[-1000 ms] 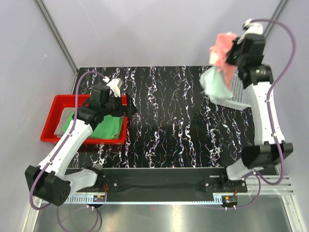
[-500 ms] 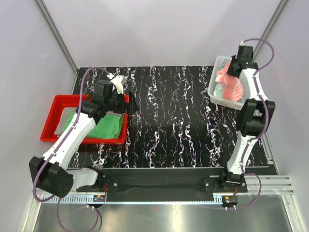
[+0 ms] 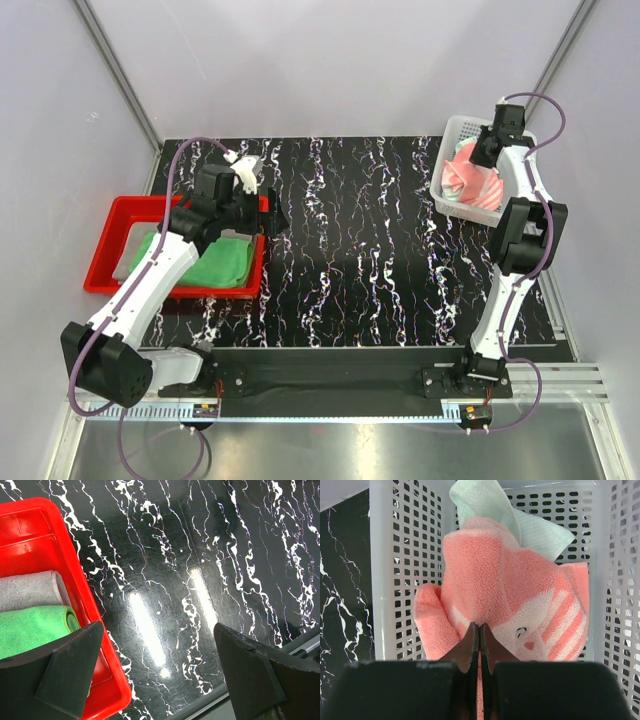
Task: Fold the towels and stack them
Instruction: Grab crumpled towel, then move the towel to the center of the board, then flatten out the crumpled towel
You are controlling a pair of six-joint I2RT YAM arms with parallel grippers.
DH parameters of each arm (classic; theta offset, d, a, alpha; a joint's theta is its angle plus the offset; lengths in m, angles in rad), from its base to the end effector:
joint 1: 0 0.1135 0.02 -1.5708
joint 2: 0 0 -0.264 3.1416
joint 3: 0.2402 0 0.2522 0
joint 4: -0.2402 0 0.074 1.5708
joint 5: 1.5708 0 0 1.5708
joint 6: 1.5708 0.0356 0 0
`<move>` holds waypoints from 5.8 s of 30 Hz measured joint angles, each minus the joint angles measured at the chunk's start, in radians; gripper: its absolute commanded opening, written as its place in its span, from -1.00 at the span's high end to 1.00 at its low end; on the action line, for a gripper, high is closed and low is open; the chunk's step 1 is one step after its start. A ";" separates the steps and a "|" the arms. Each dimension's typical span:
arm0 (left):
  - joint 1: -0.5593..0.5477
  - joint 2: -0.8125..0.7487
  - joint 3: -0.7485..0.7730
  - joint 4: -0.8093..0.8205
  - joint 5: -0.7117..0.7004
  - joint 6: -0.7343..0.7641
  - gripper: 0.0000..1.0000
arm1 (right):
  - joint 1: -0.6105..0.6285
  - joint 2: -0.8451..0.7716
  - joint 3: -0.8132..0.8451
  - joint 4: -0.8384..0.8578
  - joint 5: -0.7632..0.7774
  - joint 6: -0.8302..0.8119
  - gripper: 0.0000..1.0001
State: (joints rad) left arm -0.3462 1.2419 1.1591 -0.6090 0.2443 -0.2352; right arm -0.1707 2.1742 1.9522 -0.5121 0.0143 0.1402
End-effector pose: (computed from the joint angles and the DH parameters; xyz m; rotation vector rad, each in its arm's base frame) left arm 0.2486 -0.0988 0.3336 0.2603 2.2903 -0.5808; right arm 0.4959 -0.0860 0.2620 0.3641 2.2761 -0.0321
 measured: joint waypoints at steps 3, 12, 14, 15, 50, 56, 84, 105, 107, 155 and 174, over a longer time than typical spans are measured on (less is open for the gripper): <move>0.000 0.000 0.000 0.000 0.000 0.001 -0.98 | 0.000 0.000 0.000 0.000 -0.004 0.000 1.00; 0.000 0.010 0.000 0.000 0.000 0.001 -0.98 | 0.000 -0.050 0.060 -0.035 -0.027 -0.006 1.00; 0.000 0.010 0.000 0.000 -0.001 0.001 -0.98 | 0.000 -0.093 0.078 -0.035 -0.023 -0.013 1.00; 0.000 0.010 0.000 0.000 -0.001 0.001 -0.98 | 0.000 -0.116 0.092 -0.038 -0.022 -0.016 1.00; 0.034 -0.031 0.127 -0.034 -0.087 -0.004 -0.90 | 0.457 -0.986 -0.891 0.011 -0.698 0.182 0.62; 0.014 -0.020 0.067 -0.058 -0.115 0.021 -0.77 | 0.519 -0.901 -1.162 -0.051 -0.580 0.264 -0.07; -0.165 -0.058 -0.154 0.005 -0.144 -0.102 -0.48 | 0.682 -0.218 -0.649 0.039 -0.310 0.220 0.15; -0.267 0.244 -0.125 0.063 -0.177 -0.259 -0.13 | 0.566 -0.389 -0.873 0.062 -0.027 0.196 1.00; -0.267 0.312 -0.119 0.072 -0.179 -0.280 -0.14 | 0.564 -0.394 -0.880 0.063 -0.027 0.192 1.00; -0.163 0.537 0.502 -0.053 -0.269 -0.059 1.00 | 0.531 -0.458 -0.307 -0.046 -0.015 0.056 1.00; -0.305 -0.136 0.483 0.017 0.114 0.033 1.00 | 0.537 -1.470 -0.650 0.066 -0.216 -0.042 1.00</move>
State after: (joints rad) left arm -0.6514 1.1061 1.6424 -0.5919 0.3588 -0.2020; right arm 0.3660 0.7044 1.3025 -0.4458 -0.2016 0.0982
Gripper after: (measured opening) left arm 0.020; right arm 0.022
